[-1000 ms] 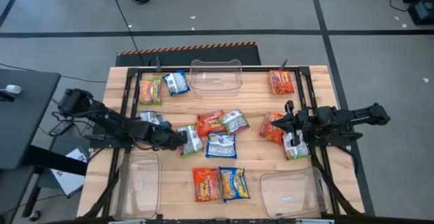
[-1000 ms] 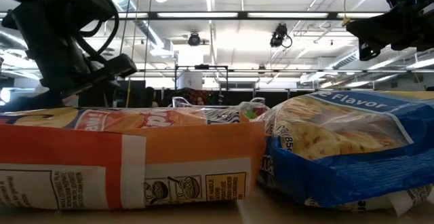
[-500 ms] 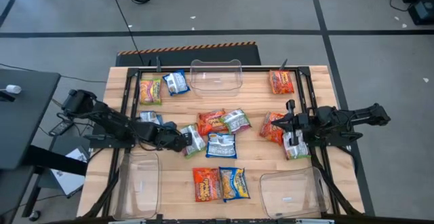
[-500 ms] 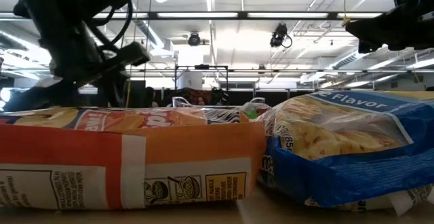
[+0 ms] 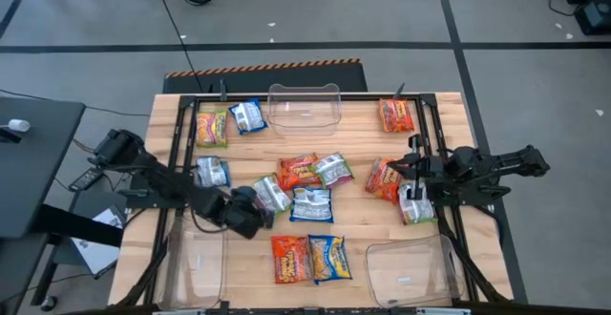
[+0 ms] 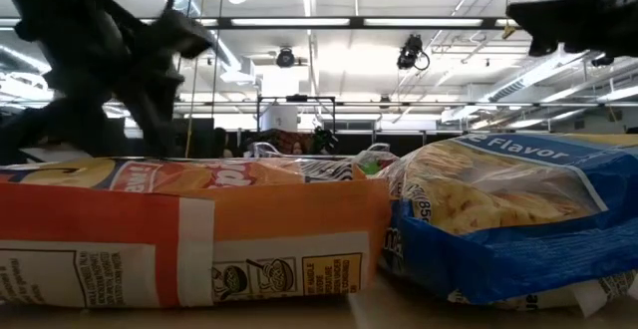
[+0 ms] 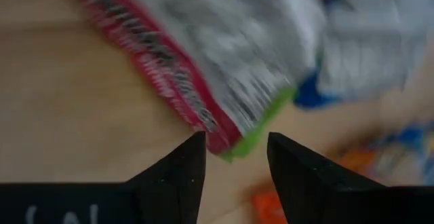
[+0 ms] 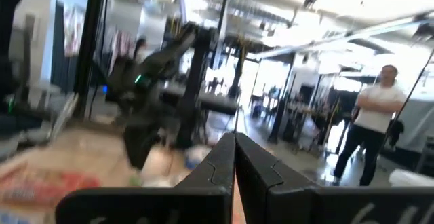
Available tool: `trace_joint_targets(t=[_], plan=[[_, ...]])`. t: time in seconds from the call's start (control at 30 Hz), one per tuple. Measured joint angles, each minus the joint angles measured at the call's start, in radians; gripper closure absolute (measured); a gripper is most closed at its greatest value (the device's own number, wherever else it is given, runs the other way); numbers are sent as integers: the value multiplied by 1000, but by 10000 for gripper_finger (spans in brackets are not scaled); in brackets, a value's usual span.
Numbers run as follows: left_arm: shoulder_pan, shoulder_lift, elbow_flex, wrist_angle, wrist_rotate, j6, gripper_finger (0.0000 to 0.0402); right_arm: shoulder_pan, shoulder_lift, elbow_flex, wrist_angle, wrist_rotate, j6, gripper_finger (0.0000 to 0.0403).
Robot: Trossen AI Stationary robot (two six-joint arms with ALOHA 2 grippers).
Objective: Sort Maruchan noodles
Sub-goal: Put the green noodle pack into the bottom left transparent bin
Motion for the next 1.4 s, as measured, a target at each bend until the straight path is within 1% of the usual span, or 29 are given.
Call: trace_joint_targets(t=[0.07, 0.17, 0.23, 0.37, 0.43, 0.53, 0.6, 0.7, 0.77, 0.8, 0.9, 1.0, 1.07, 1.13, 1.27, 1.4], plan=[[-6, 3, 24, -103, -7, 238, 239, 0, 0, 0, 36, 0, 0, 384], [9, 4, 48, -203, -13, 621, 239, 0, 0, 0, 70, 2, 2, 384], [24, -1, 59, -221, -12, 885, 239, 0, 0, 0, 89, 6, 17, 384], [50, -1, 72, -198, 30, 1430, 239, 0, 0, 0, 131, 9, 24, 384], [55, -1, 72, -195, 33, 1685, 239, 0, 0, 0, 165, 14, 25, 384], [56, -1, 72, -189, 33, 1997, 238, 0, 0, 0, 208, 64, 24, 384], [66, 16, 73, -162, 46, 2119, 231, 0, 0, 0, 218, 92, 24, 384], [74, 57, 72, -131, 90, 2223, 209, 0, 0, 0, 215, 104, 24, 384], [73, 96, 72, -100, 85, 2284, 193, 0, 0, 0, 215, 104, 25, 384], [72, 114, 72, -78, 66, 2302, 185, 0, 0, 0, 215, 104, 30, 384], [79, 160, 74, -27, 4, 2317, 170, 2, 0, 0, 215, 104, 71, 384], [90, 180, 77, -17, 2, 2294, 169, 2, 0, 0, 216, 102, 79, 384], [91, 181, 76, -7, -11, 2264, 179, 2, 0, 0, 215, 98, 79, 384], [92, 179, 73, 15, -50, 2238, 197, 2, 0, 0, 215, 96, 77, 384], [102, 178, 70, 62, -141, 2171, 243, 2, 0, 0, 215, 95, 76, 384], [132, 200, 70, 64, -161, 2066, 298, 2, 0, 0, 215, 95, 76, 384]])
